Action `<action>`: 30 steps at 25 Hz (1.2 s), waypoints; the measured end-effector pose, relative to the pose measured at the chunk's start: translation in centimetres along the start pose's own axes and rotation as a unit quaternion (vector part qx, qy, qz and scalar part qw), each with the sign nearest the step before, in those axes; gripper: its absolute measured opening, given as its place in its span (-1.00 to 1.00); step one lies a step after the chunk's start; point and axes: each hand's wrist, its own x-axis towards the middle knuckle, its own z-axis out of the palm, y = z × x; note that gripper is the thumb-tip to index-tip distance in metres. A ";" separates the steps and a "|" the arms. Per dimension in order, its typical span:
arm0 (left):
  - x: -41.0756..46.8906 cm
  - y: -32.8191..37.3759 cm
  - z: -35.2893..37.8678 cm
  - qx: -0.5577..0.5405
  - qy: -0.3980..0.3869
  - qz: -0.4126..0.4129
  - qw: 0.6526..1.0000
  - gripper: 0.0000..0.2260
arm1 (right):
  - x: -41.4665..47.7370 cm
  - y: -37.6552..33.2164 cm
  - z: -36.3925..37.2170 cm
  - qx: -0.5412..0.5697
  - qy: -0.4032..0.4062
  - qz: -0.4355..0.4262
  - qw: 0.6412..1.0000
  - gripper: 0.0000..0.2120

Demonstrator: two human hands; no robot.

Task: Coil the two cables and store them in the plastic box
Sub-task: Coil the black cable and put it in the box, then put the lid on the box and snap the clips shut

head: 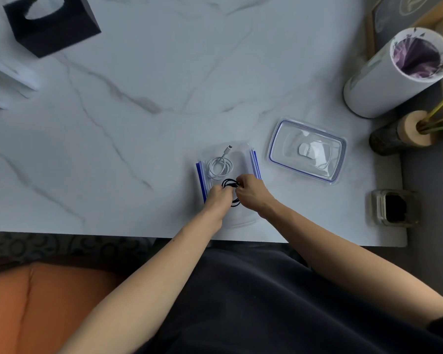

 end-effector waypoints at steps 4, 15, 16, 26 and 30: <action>0.9 -0.1 0.2 -0.013 -0.004 -0.020 1.000 -0.79 | 0.4 0.1 0.5 0.019 -0.007 0.006 1.000 -0.85; 0.1 1.9 -1.5 -0.002 -0.050 0.043 0.998 -0.68 | -0.7 -0.9 -0.9 0.066 0.023 0.054 0.996 -0.56; -0.6 2.4 -1.7 0.010 -0.045 0.077 0.996 -0.69 | -1.0 -0.7 -1.7 0.105 0.032 0.048 0.993 -0.58; 1.3 13.2 3.4 0.062 -0.085 0.181 0.978 -0.58 | 1.5 5.5 -13.7 0.157 0.280 0.049 0.946 -0.60; 3.7 13.9 7.8 0.130 -0.072 0.115 0.982 -0.53 | 3.4 9.3 -16.9 0.064 0.274 0.105 0.954 -0.57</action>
